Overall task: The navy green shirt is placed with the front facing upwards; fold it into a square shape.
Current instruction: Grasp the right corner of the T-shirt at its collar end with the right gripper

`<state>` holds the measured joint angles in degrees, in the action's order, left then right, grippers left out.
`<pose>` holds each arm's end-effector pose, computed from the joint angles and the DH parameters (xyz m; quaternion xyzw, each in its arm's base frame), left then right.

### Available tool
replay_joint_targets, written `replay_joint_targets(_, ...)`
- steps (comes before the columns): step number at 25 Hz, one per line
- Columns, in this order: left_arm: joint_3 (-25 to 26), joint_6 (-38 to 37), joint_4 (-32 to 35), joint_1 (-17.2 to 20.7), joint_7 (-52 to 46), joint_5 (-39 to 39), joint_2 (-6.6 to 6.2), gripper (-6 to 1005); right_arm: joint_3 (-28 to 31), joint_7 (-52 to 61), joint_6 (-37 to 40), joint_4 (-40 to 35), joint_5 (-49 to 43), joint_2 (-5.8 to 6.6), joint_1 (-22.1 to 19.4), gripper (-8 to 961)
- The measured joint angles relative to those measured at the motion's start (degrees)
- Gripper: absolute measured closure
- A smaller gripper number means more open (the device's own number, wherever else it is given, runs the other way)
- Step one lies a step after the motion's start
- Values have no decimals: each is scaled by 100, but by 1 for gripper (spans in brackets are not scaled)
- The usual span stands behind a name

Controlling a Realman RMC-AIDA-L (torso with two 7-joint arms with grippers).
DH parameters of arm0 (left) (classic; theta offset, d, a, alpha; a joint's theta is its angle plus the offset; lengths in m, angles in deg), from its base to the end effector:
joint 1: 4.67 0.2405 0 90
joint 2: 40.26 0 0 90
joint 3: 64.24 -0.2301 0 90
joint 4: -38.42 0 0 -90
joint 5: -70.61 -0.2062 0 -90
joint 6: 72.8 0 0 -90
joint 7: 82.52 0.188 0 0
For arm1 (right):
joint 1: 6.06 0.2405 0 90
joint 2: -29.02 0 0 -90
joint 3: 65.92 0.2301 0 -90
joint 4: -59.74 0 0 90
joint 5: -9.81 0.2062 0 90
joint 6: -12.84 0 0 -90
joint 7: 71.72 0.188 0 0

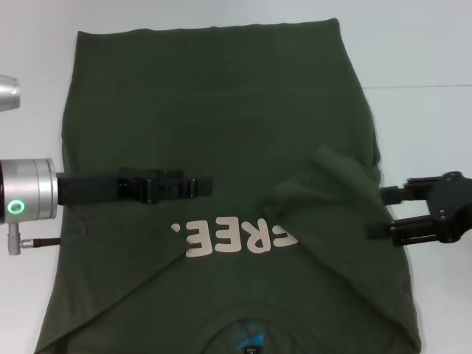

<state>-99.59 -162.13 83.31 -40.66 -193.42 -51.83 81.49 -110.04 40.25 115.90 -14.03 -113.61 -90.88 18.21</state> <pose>-0.1943 0.3551 -0.0213 -0.8810 -0.4027 -0.2349 0.0807 0.2062 0.3119 0.0427 -0.9426 0.2892 0.1182 0.1178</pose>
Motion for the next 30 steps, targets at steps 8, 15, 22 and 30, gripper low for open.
replay_joint_targets(8, -51, -583, -7, -28, 1205, 101, 2, 61, -131, 2147, 449, -1194, -1508, 38, 256, 113)
replay_joint_targets(15, -104, -842, -59, -98, 1419, 141, 67, 48, -605, 2790, 1017, -1459, -2981, 11, 710, 133)
replay_joint_targets(22, -111, -935, -67, -26, 1564, 150, 159, 47, -1558, 3218, 894, -1424, -3197, -27, 744, 177)
replay_joint_targets(30, -118, -907, -114, 4, 1581, 151, 171, 47, -2667, 3619, 256, -1251, -3167, -44, 716, 197)
